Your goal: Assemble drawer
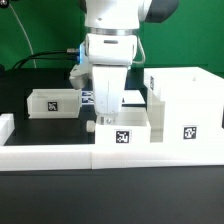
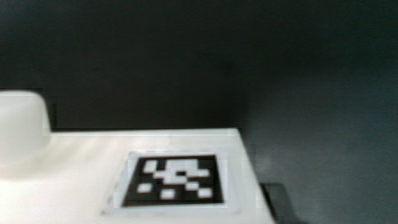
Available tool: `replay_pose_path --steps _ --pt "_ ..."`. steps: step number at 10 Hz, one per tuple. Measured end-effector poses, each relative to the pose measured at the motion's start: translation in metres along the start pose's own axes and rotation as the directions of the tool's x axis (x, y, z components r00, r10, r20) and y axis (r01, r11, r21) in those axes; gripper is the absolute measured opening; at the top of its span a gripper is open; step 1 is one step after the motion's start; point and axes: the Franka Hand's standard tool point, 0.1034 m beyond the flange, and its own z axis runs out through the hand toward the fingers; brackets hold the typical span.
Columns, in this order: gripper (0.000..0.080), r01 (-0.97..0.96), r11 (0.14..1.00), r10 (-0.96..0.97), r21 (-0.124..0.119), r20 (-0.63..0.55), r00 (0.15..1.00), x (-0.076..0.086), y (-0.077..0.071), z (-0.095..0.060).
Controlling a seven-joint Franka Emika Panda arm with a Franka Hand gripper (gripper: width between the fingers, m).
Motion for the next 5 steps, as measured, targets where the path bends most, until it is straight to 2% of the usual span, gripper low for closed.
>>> replay_pose_path --steps 5 --pt "0.0042 0.004 1.000 -0.004 0.005 0.005 1.000 -0.0006 -0.0017 0.0009"
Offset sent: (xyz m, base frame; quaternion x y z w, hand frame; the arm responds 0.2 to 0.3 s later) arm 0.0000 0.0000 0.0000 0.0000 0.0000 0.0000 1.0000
